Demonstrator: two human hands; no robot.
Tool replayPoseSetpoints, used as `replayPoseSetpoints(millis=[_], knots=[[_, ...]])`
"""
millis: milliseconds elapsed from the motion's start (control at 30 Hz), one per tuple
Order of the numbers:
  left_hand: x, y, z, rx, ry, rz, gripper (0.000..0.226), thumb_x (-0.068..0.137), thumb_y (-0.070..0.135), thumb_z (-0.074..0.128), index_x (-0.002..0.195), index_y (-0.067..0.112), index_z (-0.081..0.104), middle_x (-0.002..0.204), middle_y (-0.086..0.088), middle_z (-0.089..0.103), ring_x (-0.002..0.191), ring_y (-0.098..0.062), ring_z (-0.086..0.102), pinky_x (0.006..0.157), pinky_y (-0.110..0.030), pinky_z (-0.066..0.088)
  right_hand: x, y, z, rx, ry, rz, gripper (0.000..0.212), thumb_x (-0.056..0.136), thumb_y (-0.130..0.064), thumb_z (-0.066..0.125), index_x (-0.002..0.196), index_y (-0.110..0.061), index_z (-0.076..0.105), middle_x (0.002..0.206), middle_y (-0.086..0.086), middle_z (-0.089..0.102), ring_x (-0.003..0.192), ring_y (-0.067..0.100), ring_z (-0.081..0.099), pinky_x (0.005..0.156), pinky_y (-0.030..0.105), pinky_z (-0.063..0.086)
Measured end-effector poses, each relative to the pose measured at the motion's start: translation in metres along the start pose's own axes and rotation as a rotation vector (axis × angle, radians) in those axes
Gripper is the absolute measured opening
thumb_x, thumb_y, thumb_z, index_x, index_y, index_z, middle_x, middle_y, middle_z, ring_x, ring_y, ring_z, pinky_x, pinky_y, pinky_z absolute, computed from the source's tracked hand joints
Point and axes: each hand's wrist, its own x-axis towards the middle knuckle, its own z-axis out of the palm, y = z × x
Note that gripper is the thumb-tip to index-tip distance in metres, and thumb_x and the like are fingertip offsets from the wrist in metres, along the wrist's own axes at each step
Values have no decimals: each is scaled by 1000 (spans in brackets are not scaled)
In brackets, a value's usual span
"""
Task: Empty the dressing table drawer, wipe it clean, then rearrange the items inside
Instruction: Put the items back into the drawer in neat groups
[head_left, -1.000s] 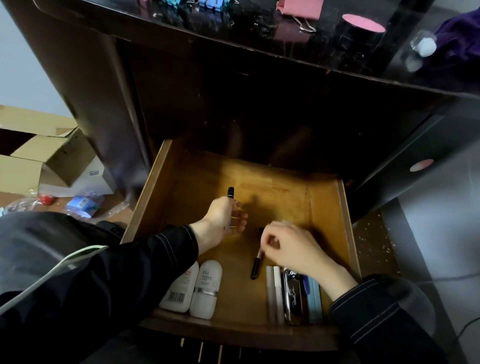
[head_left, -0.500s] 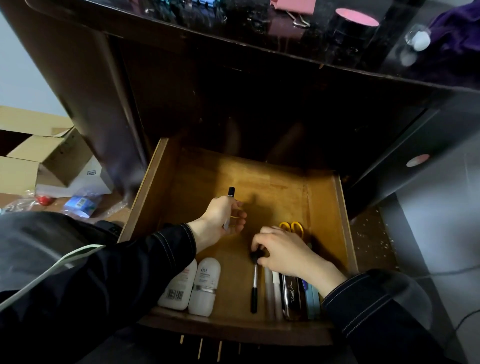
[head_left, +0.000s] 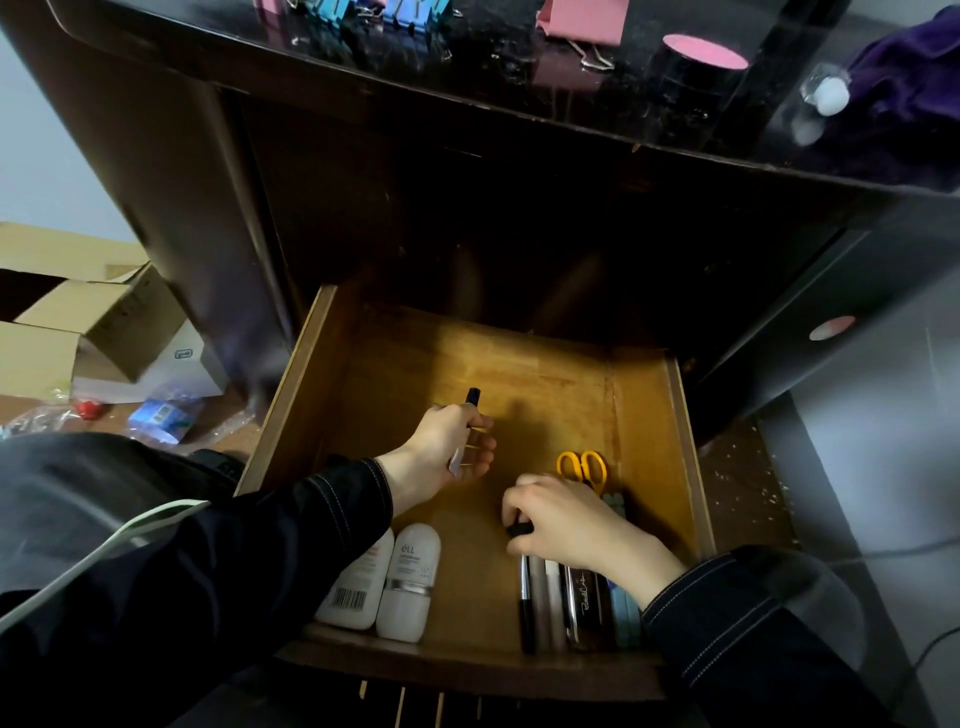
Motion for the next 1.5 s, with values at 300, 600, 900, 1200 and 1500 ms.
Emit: replayPoseSetpoints(millis=[300, 600, 900, 1200, 1500], knots=[[-1, -4, -2, 48, -70, -55, 25, 98, 13, 40, 106, 2, 61, 82, -12, 61, 70, -24, 59, 62, -32, 50, -2, 13, -13, 253, 241, 268, 17, 96, -45, 59, 104, -32, 67, 100, -13, 68, 81, 4, 64, 71, 29, 56], [-16, -4, 8, 304, -312, 29, 34, 99, -7, 40, 132, -6, 48, 99, -27, 66, 65, -25, 60, 56, -30, 49, 1, 19, -23, 737, 461, 270, 28, 99, -15, 59, 122, -28, 68, 114, -13, 68, 100, 8, 64, 84, 28, 55], [-4, -6, 1, 735, -244, 50, 21, 88, 1, 63, 106, 9, 65, 86, -12, 74, 74, -24, 72, 63, -31, 59, 5, 13, -23, 1171, 369, 344, 18, 92, 3, 66, 103, -9, 73, 104, 16, 72, 80, 18, 71, 71, 28, 62], [12, -3, -14, 984, -13, 342, 15, 78, 9, 58, 79, 20, 69, 60, 2, 65, 48, -11, 56, 41, -16, 37, 13, 8, -4, 811, 170, 301, 19, 89, -3, 70, 102, -17, 74, 95, -1, 74, 90, 13, 70, 74, 26, 58], [17, -7, -14, 944, -44, 352, 15, 76, 11, 58, 73, 23, 67, 59, 1, 66, 50, -12, 58, 41, -16, 39, 8, 2, 6, 375, 35, 194, 11, 83, -25, 72, 88, -33, 75, 72, -35, 61, 70, -11, 58, 53, 9, 35]])
